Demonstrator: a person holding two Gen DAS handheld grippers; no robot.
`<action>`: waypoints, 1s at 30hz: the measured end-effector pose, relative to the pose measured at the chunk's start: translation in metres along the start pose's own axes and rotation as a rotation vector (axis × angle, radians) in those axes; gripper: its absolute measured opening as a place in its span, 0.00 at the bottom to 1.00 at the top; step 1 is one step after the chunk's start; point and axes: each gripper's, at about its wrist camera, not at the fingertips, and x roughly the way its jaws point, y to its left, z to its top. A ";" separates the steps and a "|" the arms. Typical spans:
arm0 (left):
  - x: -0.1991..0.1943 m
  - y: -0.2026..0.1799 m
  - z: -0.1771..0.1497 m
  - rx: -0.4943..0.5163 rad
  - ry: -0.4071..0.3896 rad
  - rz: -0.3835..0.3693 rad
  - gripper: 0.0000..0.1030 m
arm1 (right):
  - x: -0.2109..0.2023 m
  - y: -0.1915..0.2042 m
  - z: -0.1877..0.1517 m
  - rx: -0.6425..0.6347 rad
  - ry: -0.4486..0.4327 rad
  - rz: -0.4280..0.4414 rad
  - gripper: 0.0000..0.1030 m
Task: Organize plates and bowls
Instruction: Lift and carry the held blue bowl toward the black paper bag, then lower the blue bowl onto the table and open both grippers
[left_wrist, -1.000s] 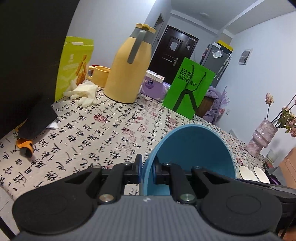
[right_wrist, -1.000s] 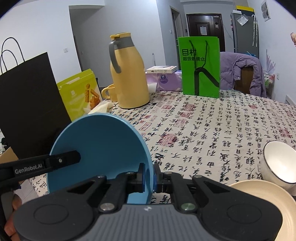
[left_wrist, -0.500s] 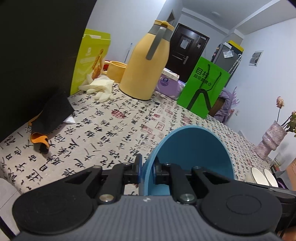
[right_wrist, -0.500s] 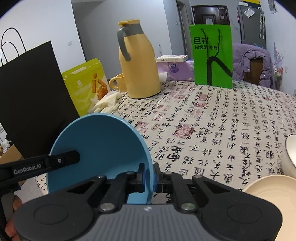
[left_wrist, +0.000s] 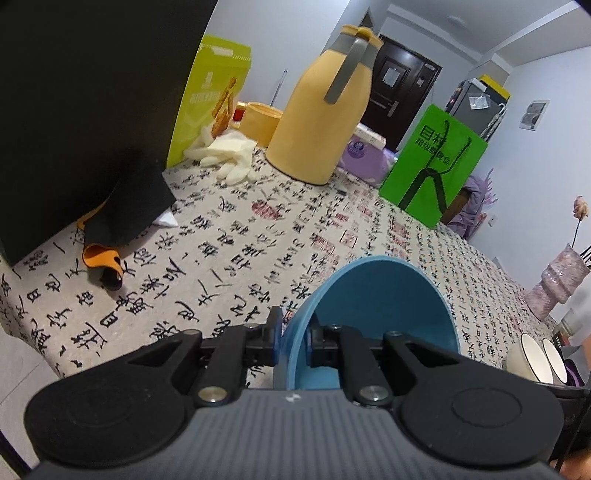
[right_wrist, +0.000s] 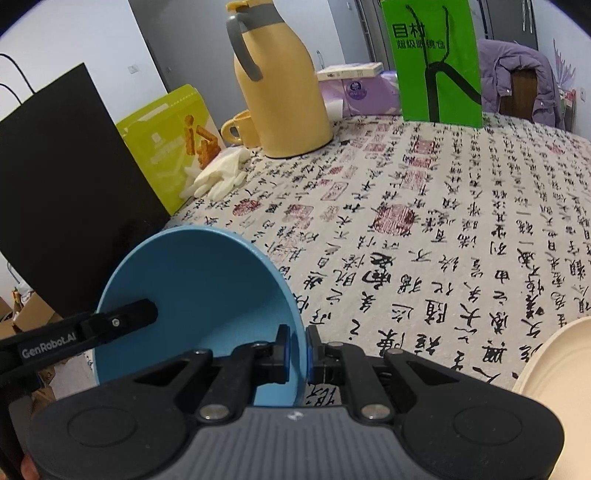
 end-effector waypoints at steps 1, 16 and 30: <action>0.002 0.001 0.000 -0.003 0.006 0.002 0.11 | 0.003 -0.001 0.000 0.007 0.006 -0.001 0.08; 0.025 0.008 -0.002 -0.034 0.048 -0.011 0.11 | 0.023 -0.008 -0.002 0.032 0.030 -0.003 0.12; 0.019 0.011 -0.002 -0.044 0.010 -0.033 0.25 | 0.012 -0.010 -0.007 0.041 -0.006 0.031 0.35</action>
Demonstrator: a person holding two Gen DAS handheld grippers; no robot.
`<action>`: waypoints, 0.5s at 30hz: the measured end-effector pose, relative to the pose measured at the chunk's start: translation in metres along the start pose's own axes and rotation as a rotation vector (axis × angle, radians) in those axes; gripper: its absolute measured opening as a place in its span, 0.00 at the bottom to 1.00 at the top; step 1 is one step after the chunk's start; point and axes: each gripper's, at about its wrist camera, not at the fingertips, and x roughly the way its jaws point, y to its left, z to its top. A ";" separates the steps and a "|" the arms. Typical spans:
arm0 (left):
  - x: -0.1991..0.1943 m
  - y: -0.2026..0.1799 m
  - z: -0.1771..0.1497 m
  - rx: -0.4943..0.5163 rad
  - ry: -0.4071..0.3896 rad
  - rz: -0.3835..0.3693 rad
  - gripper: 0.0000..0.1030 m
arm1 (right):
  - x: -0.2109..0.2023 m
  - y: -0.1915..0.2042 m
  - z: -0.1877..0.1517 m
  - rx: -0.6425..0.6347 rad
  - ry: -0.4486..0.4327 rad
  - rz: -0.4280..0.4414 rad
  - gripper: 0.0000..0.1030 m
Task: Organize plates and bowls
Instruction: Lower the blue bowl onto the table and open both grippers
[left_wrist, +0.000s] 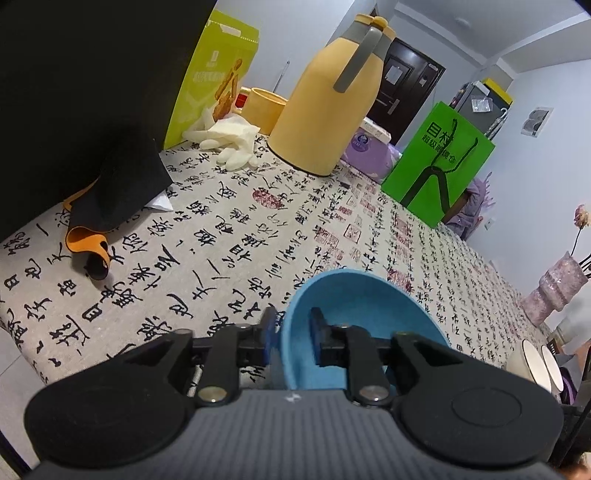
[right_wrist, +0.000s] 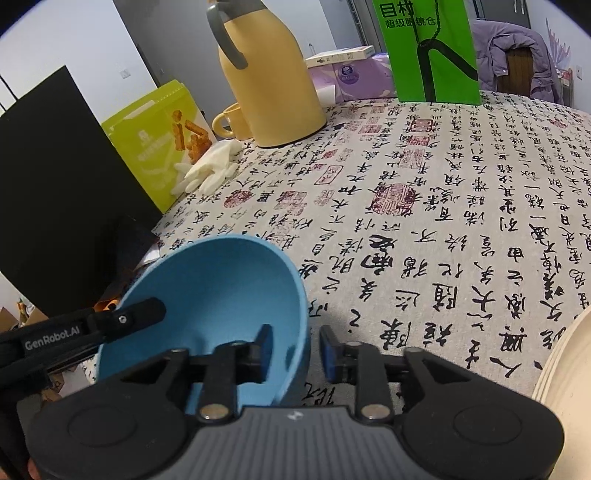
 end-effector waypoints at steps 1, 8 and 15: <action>-0.001 0.000 0.000 0.000 -0.006 -0.002 0.29 | -0.002 0.000 -0.001 -0.001 -0.006 0.002 0.40; -0.007 -0.001 -0.001 0.012 -0.033 0.002 0.47 | -0.011 0.000 -0.001 -0.010 -0.036 0.004 0.56; -0.015 -0.002 -0.001 0.026 -0.078 0.005 0.66 | -0.021 -0.002 -0.003 -0.001 -0.069 0.017 0.72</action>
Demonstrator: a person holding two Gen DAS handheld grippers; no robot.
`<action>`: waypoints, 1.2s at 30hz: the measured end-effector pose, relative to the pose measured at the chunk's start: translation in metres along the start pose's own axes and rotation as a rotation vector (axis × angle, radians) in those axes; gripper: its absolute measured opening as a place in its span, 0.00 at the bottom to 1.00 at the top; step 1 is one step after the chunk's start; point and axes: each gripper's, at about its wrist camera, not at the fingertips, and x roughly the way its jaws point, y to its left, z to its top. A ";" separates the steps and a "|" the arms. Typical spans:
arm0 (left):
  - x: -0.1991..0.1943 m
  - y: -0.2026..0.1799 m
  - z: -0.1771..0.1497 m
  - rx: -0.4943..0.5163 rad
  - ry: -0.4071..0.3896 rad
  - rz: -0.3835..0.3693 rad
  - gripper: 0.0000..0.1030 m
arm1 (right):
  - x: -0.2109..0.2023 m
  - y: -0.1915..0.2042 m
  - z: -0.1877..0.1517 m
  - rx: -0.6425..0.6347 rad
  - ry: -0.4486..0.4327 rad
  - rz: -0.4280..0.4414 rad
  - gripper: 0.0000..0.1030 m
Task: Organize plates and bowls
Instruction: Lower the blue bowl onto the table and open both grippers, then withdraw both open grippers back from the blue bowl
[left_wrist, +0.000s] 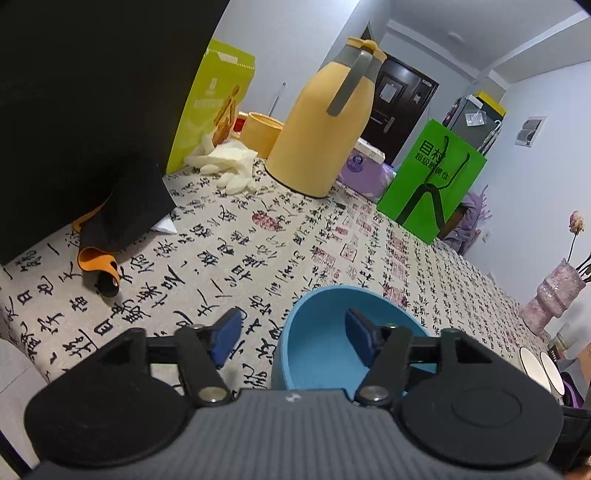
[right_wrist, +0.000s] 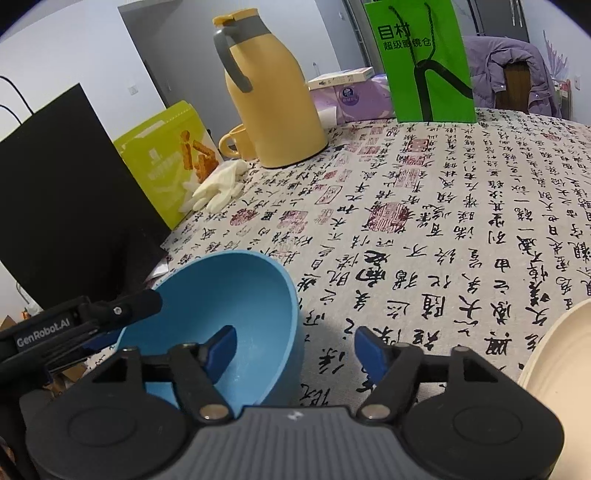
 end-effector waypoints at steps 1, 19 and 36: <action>-0.001 0.000 0.000 0.000 -0.007 -0.003 0.68 | -0.001 -0.001 0.000 0.003 -0.004 0.002 0.75; -0.026 -0.017 -0.005 0.040 -0.115 -0.072 0.97 | -0.024 -0.016 -0.011 0.035 -0.051 0.020 0.92; -0.047 -0.036 -0.017 0.084 -0.183 -0.112 1.00 | -0.059 -0.026 -0.024 0.025 -0.132 0.009 1.00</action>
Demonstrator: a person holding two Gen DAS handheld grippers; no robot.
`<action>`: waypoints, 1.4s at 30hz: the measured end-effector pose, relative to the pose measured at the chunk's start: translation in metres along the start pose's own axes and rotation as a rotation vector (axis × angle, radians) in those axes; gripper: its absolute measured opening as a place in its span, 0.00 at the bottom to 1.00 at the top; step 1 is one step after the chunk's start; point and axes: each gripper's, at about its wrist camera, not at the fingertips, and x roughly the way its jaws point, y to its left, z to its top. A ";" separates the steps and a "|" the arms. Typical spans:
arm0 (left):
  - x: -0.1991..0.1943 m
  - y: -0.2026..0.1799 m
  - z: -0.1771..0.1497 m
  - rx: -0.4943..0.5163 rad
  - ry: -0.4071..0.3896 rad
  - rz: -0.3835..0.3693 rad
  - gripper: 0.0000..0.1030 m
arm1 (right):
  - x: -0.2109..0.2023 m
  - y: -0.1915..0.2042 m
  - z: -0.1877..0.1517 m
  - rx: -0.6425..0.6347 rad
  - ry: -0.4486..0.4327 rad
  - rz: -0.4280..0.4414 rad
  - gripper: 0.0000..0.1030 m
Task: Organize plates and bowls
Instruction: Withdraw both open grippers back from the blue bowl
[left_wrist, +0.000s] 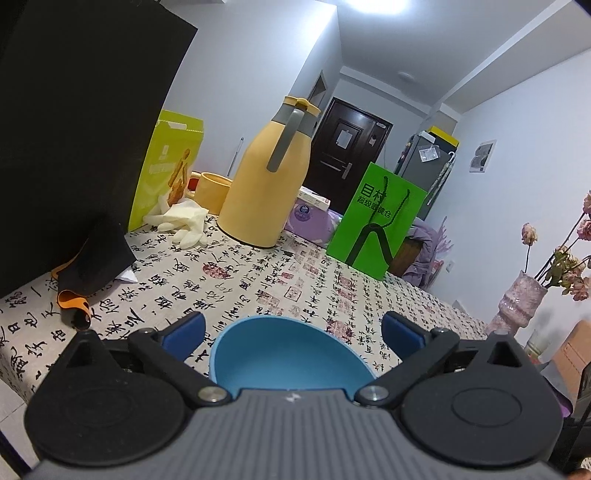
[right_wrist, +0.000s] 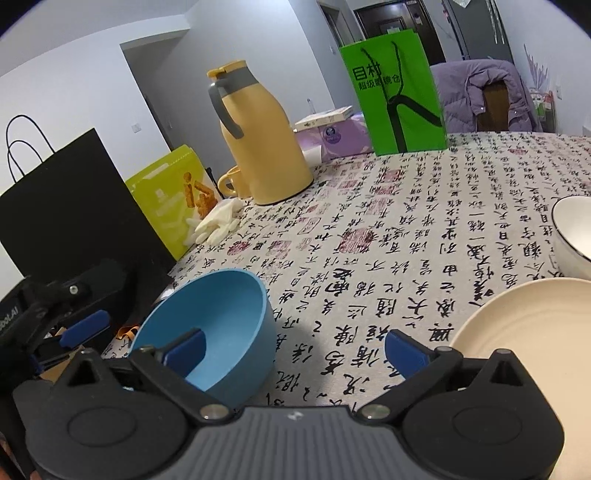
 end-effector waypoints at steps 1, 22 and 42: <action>0.000 -0.001 0.000 0.000 0.002 0.001 1.00 | -0.002 0.000 0.000 -0.001 -0.004 -0.001 1.00; -0.017 -0.027 -0.003 0.043 -0.019 -0.012 1.00 | -0.045 -0.020 -0.006 0.020 -0.088 -0.024 1.00; -0.030 -0.068 -0.009 0.114 -0.031 -0.029 1.00 | -0.086 -0.049 -0.012 0.073 -0.161 -0.033 1.00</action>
